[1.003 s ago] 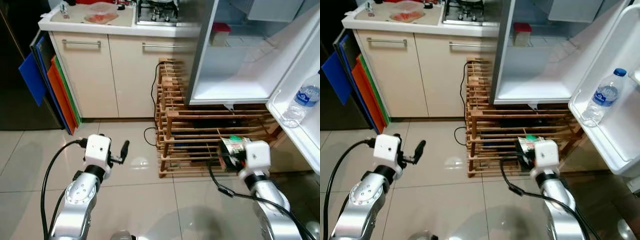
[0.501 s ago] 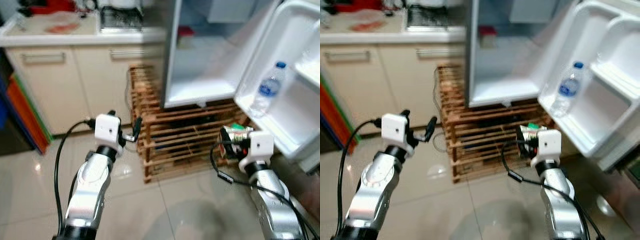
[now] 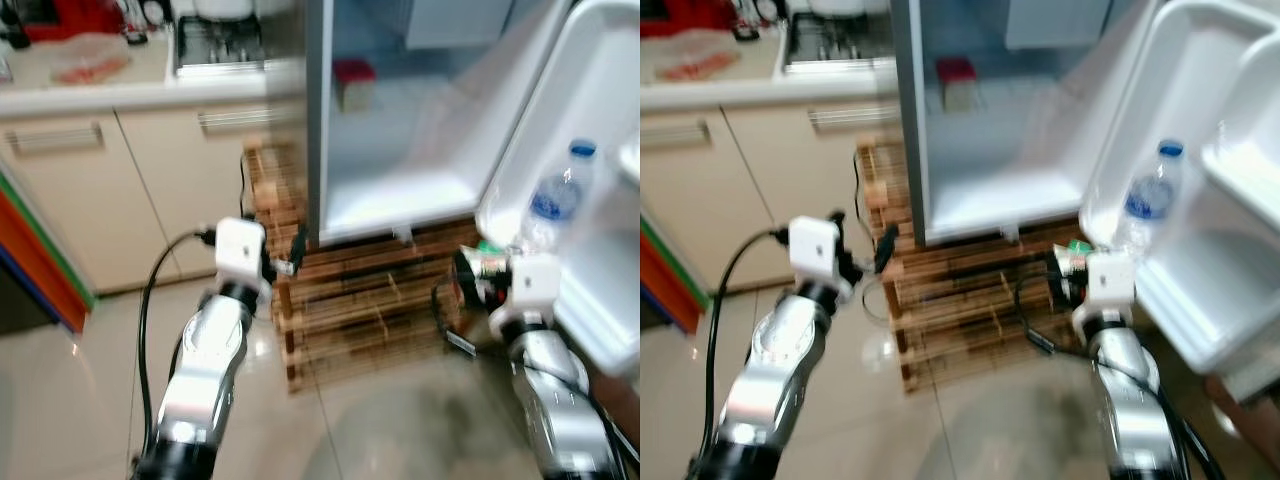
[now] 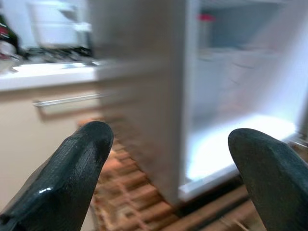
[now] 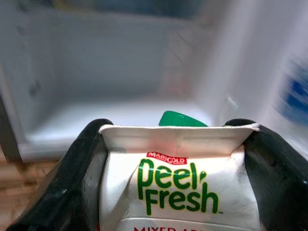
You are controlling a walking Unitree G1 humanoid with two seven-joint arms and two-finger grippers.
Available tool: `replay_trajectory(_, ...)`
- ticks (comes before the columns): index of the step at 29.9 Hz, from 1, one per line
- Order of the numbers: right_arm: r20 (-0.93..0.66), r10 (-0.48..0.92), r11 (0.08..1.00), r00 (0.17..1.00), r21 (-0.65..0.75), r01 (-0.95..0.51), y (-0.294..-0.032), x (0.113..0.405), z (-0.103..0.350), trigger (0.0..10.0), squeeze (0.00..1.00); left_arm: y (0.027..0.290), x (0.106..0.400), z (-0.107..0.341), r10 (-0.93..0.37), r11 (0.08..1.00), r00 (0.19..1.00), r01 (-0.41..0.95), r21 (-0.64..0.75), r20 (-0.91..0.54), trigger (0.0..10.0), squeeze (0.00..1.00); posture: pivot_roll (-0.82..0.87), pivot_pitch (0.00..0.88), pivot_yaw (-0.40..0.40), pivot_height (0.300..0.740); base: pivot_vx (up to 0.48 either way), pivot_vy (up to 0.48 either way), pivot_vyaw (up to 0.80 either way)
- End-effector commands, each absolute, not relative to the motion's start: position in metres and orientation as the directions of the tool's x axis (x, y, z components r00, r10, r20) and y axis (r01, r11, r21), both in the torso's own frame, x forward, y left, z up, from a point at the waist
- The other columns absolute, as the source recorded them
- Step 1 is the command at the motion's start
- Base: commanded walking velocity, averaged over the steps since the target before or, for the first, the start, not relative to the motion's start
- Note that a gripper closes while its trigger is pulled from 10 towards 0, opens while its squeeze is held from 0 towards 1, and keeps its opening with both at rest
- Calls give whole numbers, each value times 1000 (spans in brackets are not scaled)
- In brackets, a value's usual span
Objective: Restocking fridge
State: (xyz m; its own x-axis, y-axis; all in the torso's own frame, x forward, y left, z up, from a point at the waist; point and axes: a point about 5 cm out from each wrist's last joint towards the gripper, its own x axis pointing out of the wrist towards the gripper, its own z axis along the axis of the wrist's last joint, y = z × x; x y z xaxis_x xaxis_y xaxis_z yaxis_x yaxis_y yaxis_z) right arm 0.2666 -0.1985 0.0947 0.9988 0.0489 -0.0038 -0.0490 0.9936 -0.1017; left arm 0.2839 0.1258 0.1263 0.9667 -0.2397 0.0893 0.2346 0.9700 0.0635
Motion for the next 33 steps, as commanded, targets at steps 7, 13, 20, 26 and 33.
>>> replay_trajectory(7, 21, 95, 991, 995, -100, -93, -185, 274, 103, 10000, 0, 133, 286, 134, -177, 983, 976, 168, 77, 124, 10000, 0, -6, 0, -30, 740, 116, 0, 0)
replay_trajectory(13, 37, 98, 991, 994, -91, -94, -185, 280, 109, 10000, 0, 135, 286, 135, -146, 989, 981, 140, 58, 124, 10000, 0, -4, 0, -28, 740, 42, -281, 0)
replay_trajectory(20, 52, 107, 990, 993, -94, -102, -182, 287, 115, 10000, 0, 140, 288, 134, -92, 995, 989, 88, 45, 116, 10000, 0, 0, 0, -30, 740, 319, -353, 0)
replay_trajectory(26, 76, 158, 984, 984, -91, -151, -169, 297, 123, 10000, 0, 144, 291, 131, -44, 998, 996, 40, 54, 82, 10000, 0, 4, 0, -29, 740, 353, -320, 0)
replay_trajectory(33, 103, 254, 966, 962, -85, -246, -144, 309, 132, 10000, 0, 152, 291, 123, -7, 998, 999, 4, 68, 37, 10000, 0, 13, 0, -24, 740, 40, -50, 0)
